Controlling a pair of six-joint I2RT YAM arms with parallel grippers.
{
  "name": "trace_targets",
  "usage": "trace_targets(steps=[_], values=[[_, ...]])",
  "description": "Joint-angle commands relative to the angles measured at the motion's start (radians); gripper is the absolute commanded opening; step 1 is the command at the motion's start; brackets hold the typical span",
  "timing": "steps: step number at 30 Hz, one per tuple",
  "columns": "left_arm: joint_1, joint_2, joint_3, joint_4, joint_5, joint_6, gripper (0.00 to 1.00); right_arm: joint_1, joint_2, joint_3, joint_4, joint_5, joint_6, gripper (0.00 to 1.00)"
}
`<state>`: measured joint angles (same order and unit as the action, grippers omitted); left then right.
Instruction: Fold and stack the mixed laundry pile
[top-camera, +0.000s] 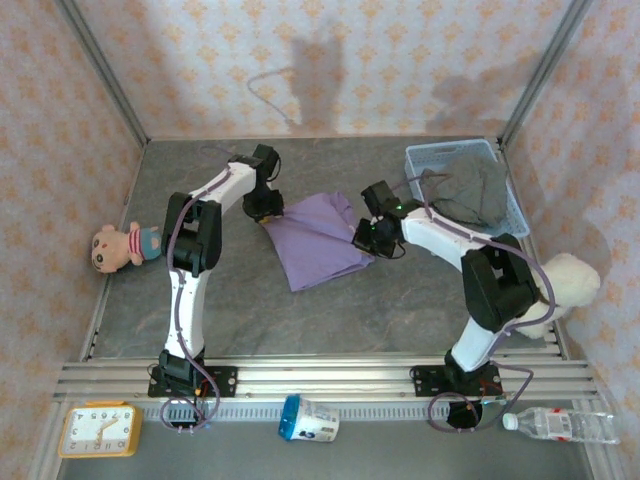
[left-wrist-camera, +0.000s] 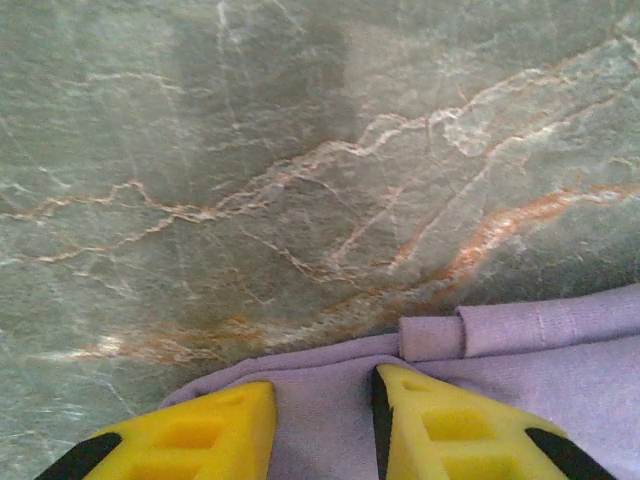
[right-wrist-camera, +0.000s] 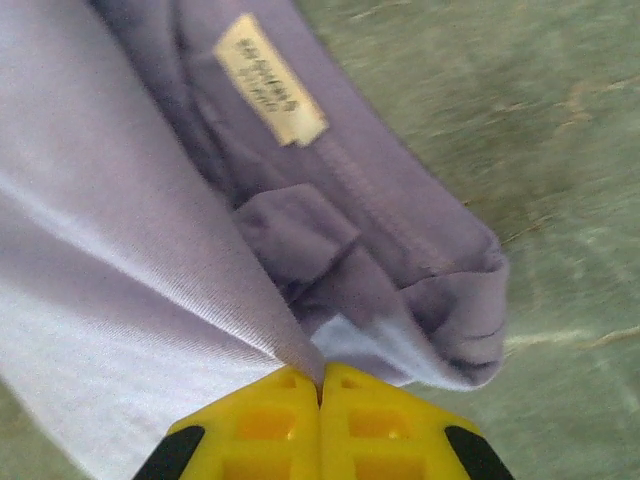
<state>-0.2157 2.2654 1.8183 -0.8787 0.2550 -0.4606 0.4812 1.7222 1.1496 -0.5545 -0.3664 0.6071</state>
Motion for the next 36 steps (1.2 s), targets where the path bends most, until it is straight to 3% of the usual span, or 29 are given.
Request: trace_targets(steps=[1,8,13,15,22,25,28,30,34,36], values=[[0.001,0.068,-0.031,-0.058,-0.037,0.036,0.32,-0.03,0.081,-0.017,-0.012,0.07,-0.028,0.0],[0.001,0.057,-0.033,-0.066,-0.02,0.048,0.36,-0.045,0.171,0.047,-0.065,0.083,-0.096,0.0],[0.001,0.009,0.021,-0.102,-0.003,0.047,0.59,-0.03,0.163,0.004,-0.06,0.005,-0.062,0.0],[0.002,-0.026,0.056,-0.119,-0.005,0.048,0.67,0.003,0.146,-0.025,-0.059,-0.012,-0.03,0.0],[0.002,-0.242,-0.015,-0.08,-0.001,0.006,0.74,0.167,0.106,-0.046,-0.013,-0.11,0.105,0.0],[0.002,-0.333,-0.118,-0.053,0.021,-0.013,0.74,0.19,0.057,-0.025,0.01,-0.145,0.154,0.1],[0.002,-0.437,-0.242,-0.025,0.027,-0.022,0.74,0.186,0.003,0.03,-0.028,-0.113,0.14,0.3],[0.0,-0.497,-0.332,-0.005,0.042,-0.033,0.74,0.169,-0.003,0.092,-0.076,-0.086,0.107,0.37],[-0.019,-0.611,-0.514,0.045,0.108,-0.065,0.7,0.105,0.044,0.2,-0.098,-0.079,0.069,0.42],[-0.042,-0.661,-0.586,0.062,0.104,-0.068,0.61,0.079,0.081,0.258,-0.089,-0.054,0.059,0.43]])
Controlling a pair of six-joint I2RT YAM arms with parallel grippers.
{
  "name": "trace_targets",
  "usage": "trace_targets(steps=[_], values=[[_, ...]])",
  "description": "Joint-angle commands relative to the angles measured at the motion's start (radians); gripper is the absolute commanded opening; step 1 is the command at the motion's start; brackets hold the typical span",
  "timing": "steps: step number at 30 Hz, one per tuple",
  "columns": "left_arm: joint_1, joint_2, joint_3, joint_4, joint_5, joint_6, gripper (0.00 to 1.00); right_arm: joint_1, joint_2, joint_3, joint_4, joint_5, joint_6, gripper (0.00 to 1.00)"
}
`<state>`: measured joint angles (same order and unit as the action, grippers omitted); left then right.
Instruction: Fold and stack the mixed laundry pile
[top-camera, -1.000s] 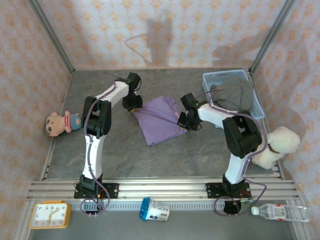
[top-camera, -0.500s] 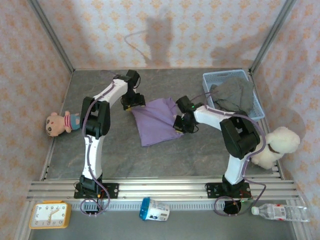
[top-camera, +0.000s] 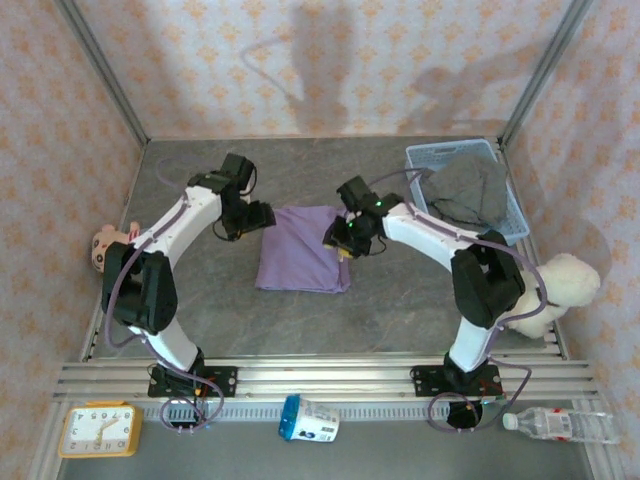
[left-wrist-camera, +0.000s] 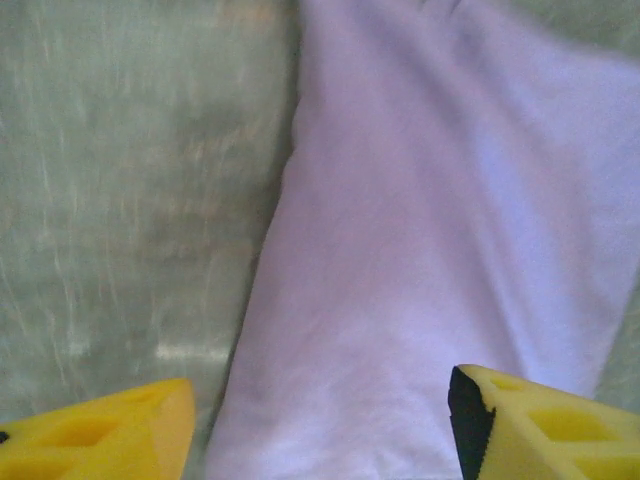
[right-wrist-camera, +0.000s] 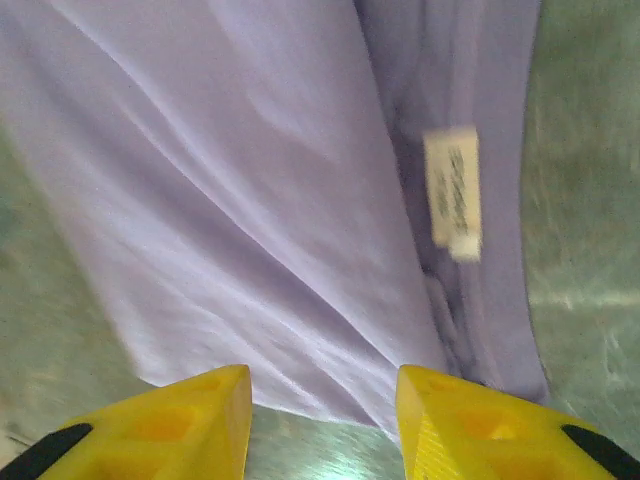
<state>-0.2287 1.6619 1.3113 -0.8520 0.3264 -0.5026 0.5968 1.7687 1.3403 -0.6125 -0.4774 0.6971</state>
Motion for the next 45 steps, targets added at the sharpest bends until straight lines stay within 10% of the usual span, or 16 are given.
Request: trace_targets(steps=[1,6,17,20,24,45], values=[[-0.041,-0.083,-0.115,0.05,0.033,-0.064,0.55,-0.047,0.056,0.101,-0.03,0.081,-0.039,0.43],[-0.107,-0.157,-0.25,0.122,0.034,-0.132,0.36,-0.072,0.2,0.268,-0.02,0.143,-0.06,0.43],[-0.174,-0.134,-0.423,0.205,-0.055,-0.191,0.33,-0.074,0.452,0.471,-0.017,0.148,-0.041,0.38],[-0.173,-0.096,-0.427,0.213,-0.068,-0.188,0.33,-0.074,0.475,0.487,-0.027,0.145,-0.03,0.19],[-0.175,-0.044,-0.427,0.205,-0.099,-0.19,0.33,-0.073,0.42,0.453,-0.015,0.157,-0.028,0.0],[-0.179,0.039,-0.421,0.191,-0.142,-0.234,0.31,-0.145,0.231,0.025,-0.009,0.351,0.133,0.0]])
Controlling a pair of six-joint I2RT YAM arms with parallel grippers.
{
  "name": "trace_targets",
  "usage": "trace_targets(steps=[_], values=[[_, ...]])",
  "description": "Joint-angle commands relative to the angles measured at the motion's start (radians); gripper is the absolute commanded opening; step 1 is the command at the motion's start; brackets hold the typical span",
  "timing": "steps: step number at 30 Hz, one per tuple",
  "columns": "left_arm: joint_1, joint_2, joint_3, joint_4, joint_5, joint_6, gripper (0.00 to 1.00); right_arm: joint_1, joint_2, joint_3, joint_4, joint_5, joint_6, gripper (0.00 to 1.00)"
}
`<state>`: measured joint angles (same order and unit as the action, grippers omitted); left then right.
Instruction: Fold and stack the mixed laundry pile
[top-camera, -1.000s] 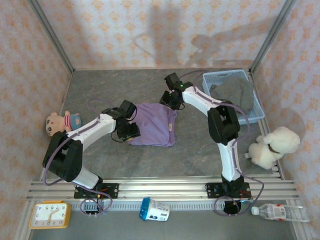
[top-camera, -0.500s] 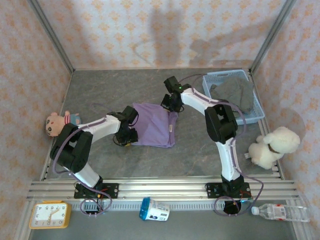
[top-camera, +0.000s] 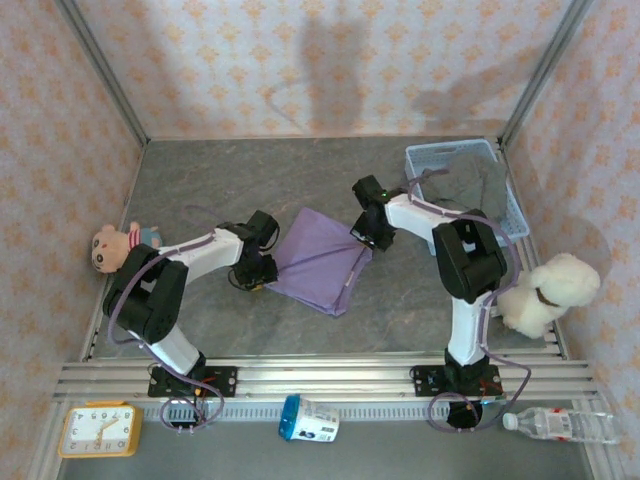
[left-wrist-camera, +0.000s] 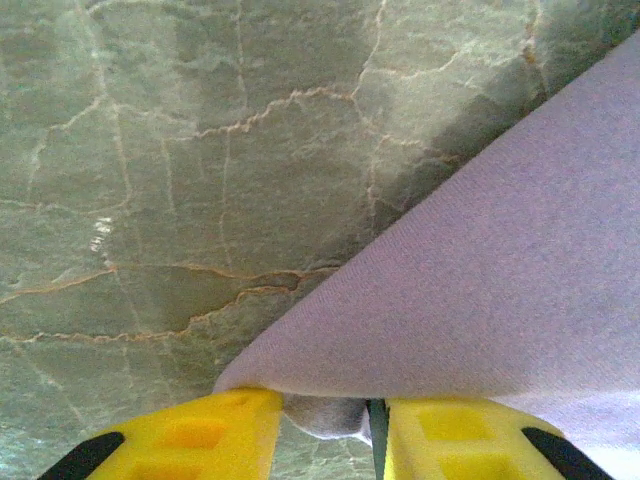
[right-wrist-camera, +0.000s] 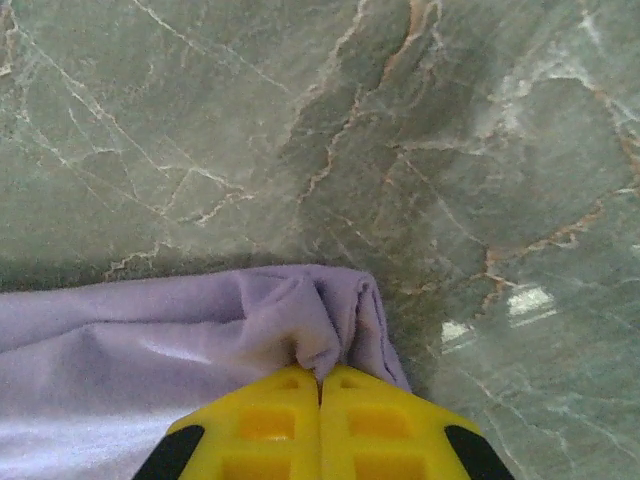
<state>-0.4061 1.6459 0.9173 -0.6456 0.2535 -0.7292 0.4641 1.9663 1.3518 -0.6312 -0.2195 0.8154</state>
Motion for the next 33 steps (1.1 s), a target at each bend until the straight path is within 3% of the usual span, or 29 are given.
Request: trace_targets(steps=[1,11,17,24,33], values=[[-0.001,0.052,-0.022,-0.022,-0.071,-0.004,0.31,-0.013,0.043,0.036,-0.012,0.092,0.012,0.01],[-0.001,-0.103,0.129,-0.124,-0.033,0.048,0.5,-0.007,-0.144,-0.015,-0.066,0.076,-0.088,0.37],[-0.001,-0.086,0.257,-0.083,0.029,0.067,0.5,0.069,-0.212,-0.005,-0.128,-0.031,-0.164,0.38],[-0.002,0.108,0.435,-0.029,0.063,0.09,0.47,0.213,-0.208,-0.074,-0.11,-0.099,-0.148,0.4],[-0.006,0.325,0.562,0.004,0.091,0.083,0.42,0.234,-0.217,-0.198,0.0,-0.143,-0.092,0.45]])
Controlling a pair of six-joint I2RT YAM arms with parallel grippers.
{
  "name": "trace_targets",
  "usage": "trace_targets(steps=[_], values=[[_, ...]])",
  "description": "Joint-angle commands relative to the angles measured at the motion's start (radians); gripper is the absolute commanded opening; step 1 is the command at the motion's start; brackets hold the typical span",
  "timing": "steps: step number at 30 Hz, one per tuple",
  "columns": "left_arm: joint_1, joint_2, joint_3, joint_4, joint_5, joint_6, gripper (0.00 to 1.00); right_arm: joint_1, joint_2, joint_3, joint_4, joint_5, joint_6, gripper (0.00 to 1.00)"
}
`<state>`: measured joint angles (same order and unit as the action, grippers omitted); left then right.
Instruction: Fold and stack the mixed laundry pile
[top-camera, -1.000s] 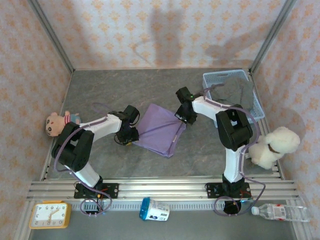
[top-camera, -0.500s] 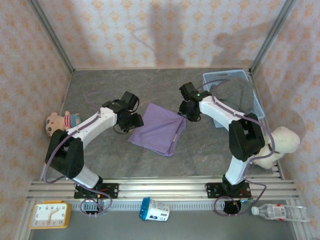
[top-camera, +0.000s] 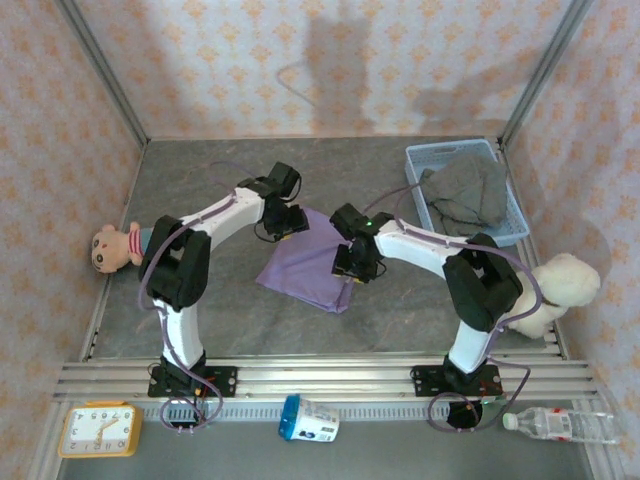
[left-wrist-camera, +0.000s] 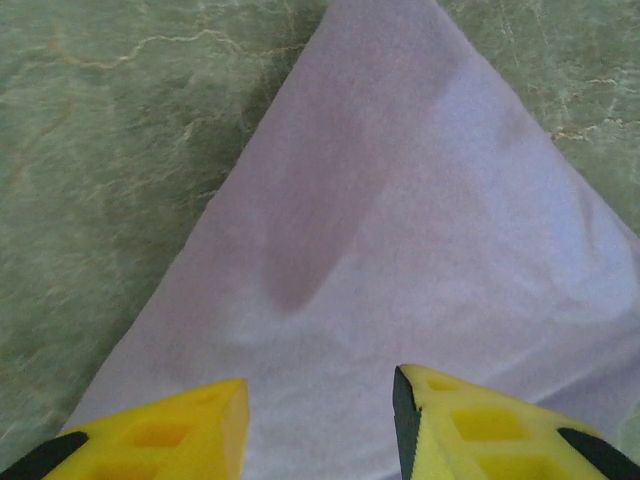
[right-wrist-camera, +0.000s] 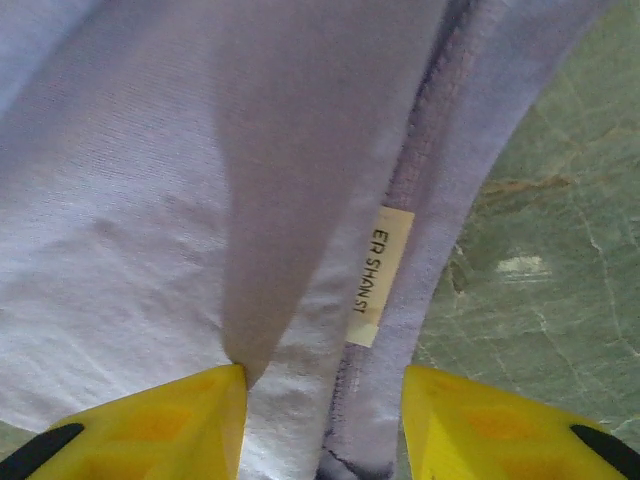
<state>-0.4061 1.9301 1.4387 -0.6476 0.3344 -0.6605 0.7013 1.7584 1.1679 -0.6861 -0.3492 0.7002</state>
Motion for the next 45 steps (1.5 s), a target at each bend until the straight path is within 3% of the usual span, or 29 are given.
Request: trace_targets(steps=[1,4,6,10,16,21,25,29,34,41,45], values=[[-0.005,0.057,0.045,0.003,0.0,0.019,0.42,-0.003,-0.003,-0.017,0.071,-0.022,0.026,0.45],[-0.006,0.102,0.063,-0.019,-0.032,0.031,0.42,-0.003,0.016,-0.017,0.107,-0.037,0.044,0.36],[-0.006,0.127,0.073,-0.027,-0.044,0.033,0.41,-0.003,0.016,-0.017,0.103,-0.027,0.053,0.2],[-0.004,0.174,0.104,-0.065,-0.082,0.043,0.41,-0.004,-0.024,-0.036,0.039,0.009,0.057,0.0],[-0.006,0.191,0.099,-0.074,-0.067,0.037,0.42,-0.005,-0.109,-0.149,-0.012,0.019,0.091,0.0],[-0.017,0.157,0.063,-0.063,-0.046,0.037,0.44,-0.005,-0.057,-0.224,0.101,-0.035,0.137,0.0],[-0.038,0.104,0.03,-0.073,-0.037,0.05,0.55,-0.005,0.001,-0.159,0.102,-0.032,0.127,0.0],[-0.053,0.019,0.012,-0.103,-0.029,0.064,0.69,-0.005,-0.045,-0.118,0.087,-0.011,0.124,0.2],[-0.073,-0.102,0.024,-0.143,-0.08,0.071,0.74,-0.032,-0.138,-0.102,0.0,0.049,0.114,0.45],[-0.162,-0.17,-0.007,-0.152,-0.161,0.015,0.79,-0.191,-0.245,-0.045,-0.099,0.13,0.091,0.63],[-0.242,-0.145,-0.033,-0.152,-0.242,-0.014,0.82,-0.292,-0.259,0.051,-0.145,0.163,0.04,0.85]])
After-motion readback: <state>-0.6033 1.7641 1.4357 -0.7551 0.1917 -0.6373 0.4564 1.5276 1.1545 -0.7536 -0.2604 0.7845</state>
